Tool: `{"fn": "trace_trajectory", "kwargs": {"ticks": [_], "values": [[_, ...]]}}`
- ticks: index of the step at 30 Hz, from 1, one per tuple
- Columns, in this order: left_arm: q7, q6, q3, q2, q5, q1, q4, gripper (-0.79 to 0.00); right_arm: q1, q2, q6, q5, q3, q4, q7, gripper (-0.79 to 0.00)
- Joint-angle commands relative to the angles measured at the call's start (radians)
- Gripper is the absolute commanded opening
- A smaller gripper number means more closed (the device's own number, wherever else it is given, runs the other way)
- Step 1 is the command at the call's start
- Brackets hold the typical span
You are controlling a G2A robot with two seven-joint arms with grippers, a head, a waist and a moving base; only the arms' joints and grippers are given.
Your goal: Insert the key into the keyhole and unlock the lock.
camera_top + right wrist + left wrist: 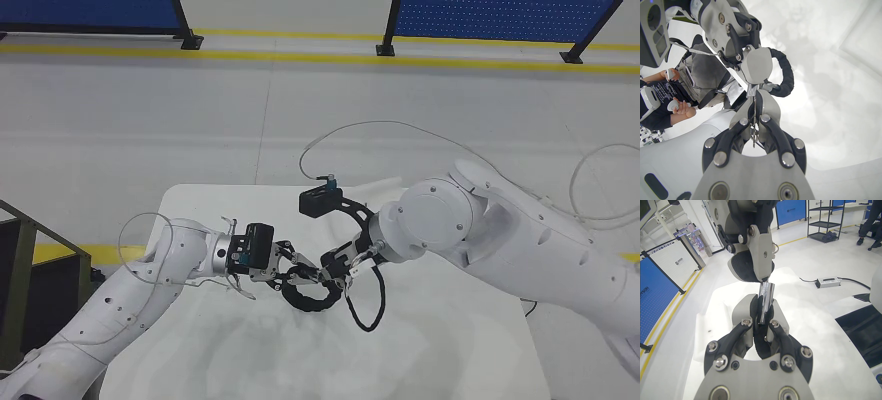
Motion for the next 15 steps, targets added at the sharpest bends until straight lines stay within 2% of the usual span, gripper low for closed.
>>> {"fn": "trace_trajectory", "kwargs": {"ticks": [1,15], "values": [[0.001,0.001,0.004,0.001,-0.001,-0.002,0.003,-0.785,-0.003,-0.001,0.001,-0.003,0.003,0.001,0.000,-0.785],[0.018,0.019,-0.001,0.010,0.005,-0.006,0.053,-0.785,-0.039,-0.003,-0.020,-0.009,0.033,0.041,-0.003,-0.785]]}}
